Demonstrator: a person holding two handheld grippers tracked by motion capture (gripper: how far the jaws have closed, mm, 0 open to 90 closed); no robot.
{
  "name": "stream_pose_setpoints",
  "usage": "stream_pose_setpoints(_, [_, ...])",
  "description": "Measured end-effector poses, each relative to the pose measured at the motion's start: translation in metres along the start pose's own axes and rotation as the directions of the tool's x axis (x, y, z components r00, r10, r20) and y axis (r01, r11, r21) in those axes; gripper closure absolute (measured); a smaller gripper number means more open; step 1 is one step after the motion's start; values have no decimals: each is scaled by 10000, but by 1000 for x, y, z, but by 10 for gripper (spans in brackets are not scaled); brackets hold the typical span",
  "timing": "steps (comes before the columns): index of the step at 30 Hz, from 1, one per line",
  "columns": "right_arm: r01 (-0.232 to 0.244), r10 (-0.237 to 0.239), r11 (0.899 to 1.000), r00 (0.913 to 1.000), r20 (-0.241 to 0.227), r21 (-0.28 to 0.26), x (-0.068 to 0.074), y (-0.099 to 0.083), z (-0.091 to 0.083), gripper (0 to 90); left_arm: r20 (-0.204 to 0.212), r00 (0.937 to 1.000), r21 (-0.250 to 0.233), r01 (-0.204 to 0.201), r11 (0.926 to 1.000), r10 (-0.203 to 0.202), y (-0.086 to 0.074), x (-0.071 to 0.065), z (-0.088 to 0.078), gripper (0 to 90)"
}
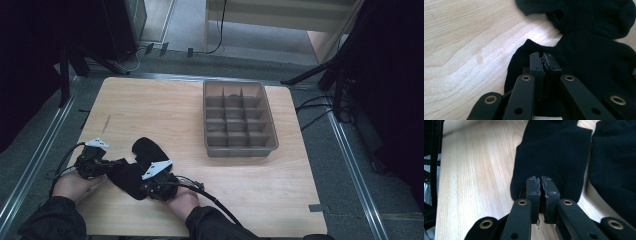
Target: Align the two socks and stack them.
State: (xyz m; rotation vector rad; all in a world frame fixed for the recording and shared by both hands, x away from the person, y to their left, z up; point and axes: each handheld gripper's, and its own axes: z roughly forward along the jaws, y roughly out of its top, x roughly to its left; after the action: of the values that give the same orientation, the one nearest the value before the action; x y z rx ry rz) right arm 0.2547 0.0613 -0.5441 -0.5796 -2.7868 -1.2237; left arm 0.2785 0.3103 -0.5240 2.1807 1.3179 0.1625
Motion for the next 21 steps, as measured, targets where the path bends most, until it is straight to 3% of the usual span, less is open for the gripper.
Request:
stream_pose_setpoints(5, [56, -56, 9998, 10000, 28, 207, -5, 0, -4, 871, 341, 9994, 81, 31, 10000, -34, -5, -4, 2, 848])
stream_pose_setpoints(11, [249, -254, 9990, 9996, 133, 371, -16, -4, -14, 873, 439, 9990, 106, -82, 9999, 78, -11, -10, 0, 839])
stream_pose_setpoints(15, [253, -262, 9985, 9995, 197, 485, -21, -5, -19, 871, 706, 9974, 119, 123, 9999, -131, -16, -13, -2, 826])
stream_pose_setpoints(18, [506, -525, 9974, 9980, 356, 519, -25, -6, -21, 865, 868, 9961, 220, 140, 9997, -159, -19, -18, -4, 811])
stream_pose_setpoints(21, [291, -305, 9981, 9992, 270, 542, -31, -5, -24, 833, 813, 9966, 96, 151, 9998, -158, -21, -20, -6, 782])
